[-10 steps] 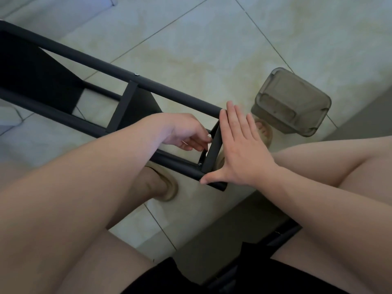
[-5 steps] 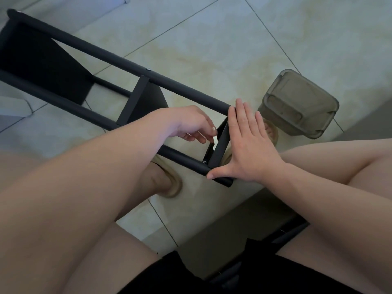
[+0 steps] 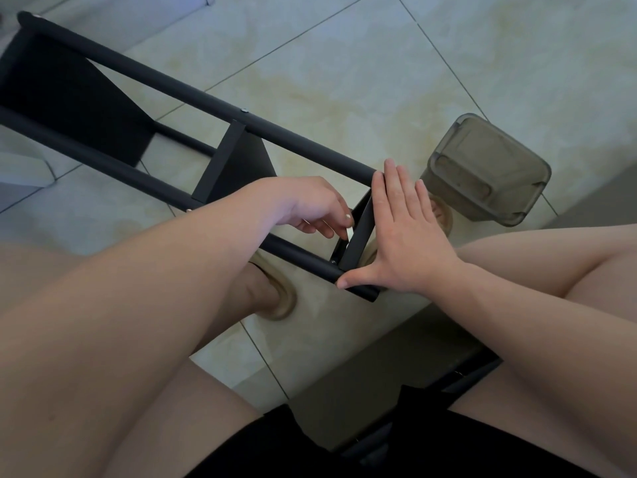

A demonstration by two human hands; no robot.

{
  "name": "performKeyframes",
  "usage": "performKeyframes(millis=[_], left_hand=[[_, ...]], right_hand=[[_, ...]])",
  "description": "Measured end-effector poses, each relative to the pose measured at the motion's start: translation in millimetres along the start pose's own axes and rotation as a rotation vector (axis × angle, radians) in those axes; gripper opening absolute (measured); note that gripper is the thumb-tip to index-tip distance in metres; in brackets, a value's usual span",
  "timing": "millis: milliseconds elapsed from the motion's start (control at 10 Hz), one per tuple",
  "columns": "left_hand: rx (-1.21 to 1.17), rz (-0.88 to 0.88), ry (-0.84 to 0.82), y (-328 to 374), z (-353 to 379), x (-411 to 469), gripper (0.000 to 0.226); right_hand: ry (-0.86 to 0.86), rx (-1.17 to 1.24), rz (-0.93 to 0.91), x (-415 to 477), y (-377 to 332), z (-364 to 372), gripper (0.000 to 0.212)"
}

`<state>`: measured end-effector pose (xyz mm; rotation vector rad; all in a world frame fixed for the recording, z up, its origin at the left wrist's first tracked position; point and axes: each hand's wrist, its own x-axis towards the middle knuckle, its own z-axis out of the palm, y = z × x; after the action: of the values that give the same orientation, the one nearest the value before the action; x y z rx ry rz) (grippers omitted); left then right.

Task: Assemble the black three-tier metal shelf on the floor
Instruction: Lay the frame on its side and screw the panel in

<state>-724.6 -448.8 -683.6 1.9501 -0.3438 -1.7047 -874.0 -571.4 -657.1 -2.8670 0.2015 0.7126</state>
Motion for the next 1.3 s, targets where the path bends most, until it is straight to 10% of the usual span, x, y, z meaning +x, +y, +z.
performKeyframes(millis=[1300], left_hand=[[-0.011, -0.013, -0.050, -2.2, 6.0, -3.6, 0.012]], right_hand=[[0.006, 0.014, -0.003, -0.4, -2.2, -0.2, 0.162]])
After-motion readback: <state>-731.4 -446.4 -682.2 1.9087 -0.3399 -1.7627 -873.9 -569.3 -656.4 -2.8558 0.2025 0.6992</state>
